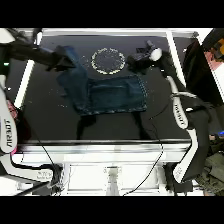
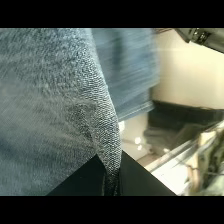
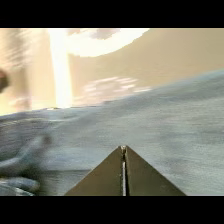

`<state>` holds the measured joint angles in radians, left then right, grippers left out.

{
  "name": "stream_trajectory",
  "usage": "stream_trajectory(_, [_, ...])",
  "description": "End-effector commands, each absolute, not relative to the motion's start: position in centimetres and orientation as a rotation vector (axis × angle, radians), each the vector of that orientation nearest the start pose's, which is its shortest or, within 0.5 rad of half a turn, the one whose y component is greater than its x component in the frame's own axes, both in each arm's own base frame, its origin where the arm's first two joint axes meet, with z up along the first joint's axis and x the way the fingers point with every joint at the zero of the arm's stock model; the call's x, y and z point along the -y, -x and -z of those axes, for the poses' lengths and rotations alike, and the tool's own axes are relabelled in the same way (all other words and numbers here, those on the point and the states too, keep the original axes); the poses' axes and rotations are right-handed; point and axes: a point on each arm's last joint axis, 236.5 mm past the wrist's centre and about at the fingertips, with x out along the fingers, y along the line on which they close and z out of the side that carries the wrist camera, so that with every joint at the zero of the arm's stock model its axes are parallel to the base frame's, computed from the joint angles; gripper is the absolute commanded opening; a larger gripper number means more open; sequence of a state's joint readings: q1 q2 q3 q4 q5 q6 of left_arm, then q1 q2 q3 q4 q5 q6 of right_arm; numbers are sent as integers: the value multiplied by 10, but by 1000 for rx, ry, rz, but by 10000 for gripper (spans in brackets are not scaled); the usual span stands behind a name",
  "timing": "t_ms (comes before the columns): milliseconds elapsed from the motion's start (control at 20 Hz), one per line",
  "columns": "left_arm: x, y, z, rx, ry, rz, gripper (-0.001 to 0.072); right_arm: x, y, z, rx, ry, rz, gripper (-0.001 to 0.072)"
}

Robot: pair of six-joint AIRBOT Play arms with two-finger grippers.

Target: Fold the clothes and pants, and hang the long-sleeved shirts on hangers.

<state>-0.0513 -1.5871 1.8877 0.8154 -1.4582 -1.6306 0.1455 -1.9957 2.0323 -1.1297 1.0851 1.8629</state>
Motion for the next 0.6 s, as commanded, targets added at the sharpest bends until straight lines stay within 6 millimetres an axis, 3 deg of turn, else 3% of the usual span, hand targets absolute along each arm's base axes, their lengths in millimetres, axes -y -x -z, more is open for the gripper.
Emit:
stream_trajectory(0, [282, -463, -184, -1039, 586, 697, 32, -85, -568, -20, -1184, -546, -144, 19])
stream_trajectory(100, [344, -463, -164, -1025, 610, 738, 32, -61, -564, -18, -1204, -577, -113, 20])
stream_trajectory(250, [427, -457, -106, -1046, 630, 775, 55, -44, -570, -26, -1172, -663, -111, 34])
stream_trajectory(300, [452, -459, -92, -1029, 681, 777, 179, -45, -574, -34, -1147, -716, -132, 74])
stream_trajectory(350, [475, -464, -84, -997, 759, 770, 380, -46, -578, -42, -1122, -772, -156, 170])
stream_trajectory(400, [495, -469, -78, -969, 869, 754, 527, -45, -582, -51, -1096, -828, -182, 280])
stream_trajectory(500, [520, -471, -76, -912, 984, 764, 529, -40, -587, -63, -1051, -856, -244, 295])
stream_trajectory(550, [527, -470, -81, -872, 975, 795, 529, -34, -588, -65, -1037, -865, -245, 374])
